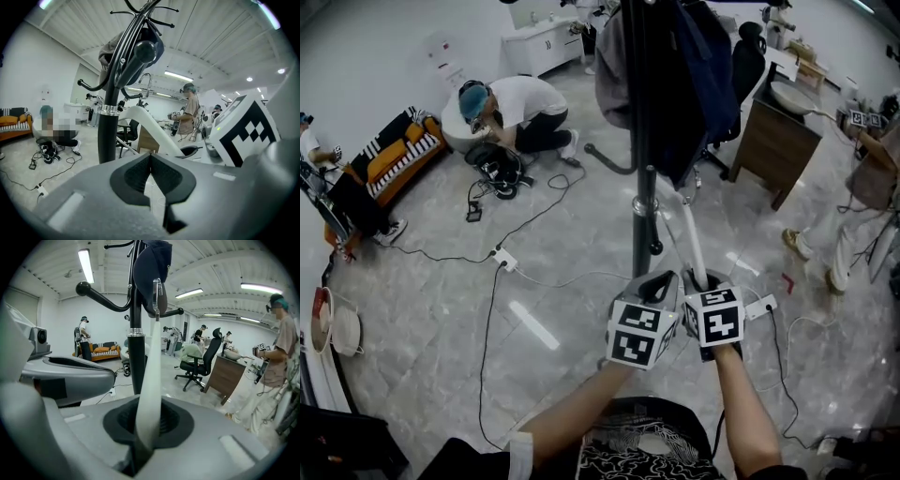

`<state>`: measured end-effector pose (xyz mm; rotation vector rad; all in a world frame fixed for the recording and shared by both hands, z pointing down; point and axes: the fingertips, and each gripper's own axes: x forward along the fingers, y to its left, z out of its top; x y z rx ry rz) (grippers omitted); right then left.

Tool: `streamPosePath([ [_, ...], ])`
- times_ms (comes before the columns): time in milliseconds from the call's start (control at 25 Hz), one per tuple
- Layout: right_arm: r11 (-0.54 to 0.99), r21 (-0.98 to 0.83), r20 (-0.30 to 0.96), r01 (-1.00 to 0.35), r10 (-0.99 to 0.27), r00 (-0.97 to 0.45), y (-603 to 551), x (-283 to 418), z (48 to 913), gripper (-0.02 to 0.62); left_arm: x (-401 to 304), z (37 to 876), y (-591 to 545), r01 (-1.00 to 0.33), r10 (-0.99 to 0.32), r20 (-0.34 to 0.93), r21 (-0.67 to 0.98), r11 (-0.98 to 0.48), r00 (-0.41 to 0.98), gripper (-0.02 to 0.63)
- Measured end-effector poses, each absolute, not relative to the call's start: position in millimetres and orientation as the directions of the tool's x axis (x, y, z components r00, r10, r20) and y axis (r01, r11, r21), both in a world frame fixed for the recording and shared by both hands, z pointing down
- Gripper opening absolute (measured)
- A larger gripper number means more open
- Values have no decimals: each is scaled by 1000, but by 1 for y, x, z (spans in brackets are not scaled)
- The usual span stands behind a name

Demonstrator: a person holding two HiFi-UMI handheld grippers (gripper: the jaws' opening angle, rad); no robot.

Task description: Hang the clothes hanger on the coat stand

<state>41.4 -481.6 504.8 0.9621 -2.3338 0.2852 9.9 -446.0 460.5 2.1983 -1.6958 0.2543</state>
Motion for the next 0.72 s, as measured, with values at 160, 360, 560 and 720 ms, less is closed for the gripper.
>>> streamPosePath([
  [160, 728, 33, 587, -685, -569, -576, -493, 33, 508, 35, 5, 463, -452, -964, -903, 346, 165, -210, 256, 6],
  [360, 737, 22, 606, -676, -547, -577, -498, 27, 520, 35, 1, 466, -454, -965, -906, 342, 165, -204, 250, 6],
  [560, 745, 17, 617, -667, -533, -579, -503, 21, 524, 35, -7, 467, -454, -967, -909, 341, 164, -194, 240, 6],
  [720, 749, 13, 627, -662, -522, -578, -507, 16, 528, 35, -10, 467, -453, -969, -909, 345, 163, -188, 234, 6],
])
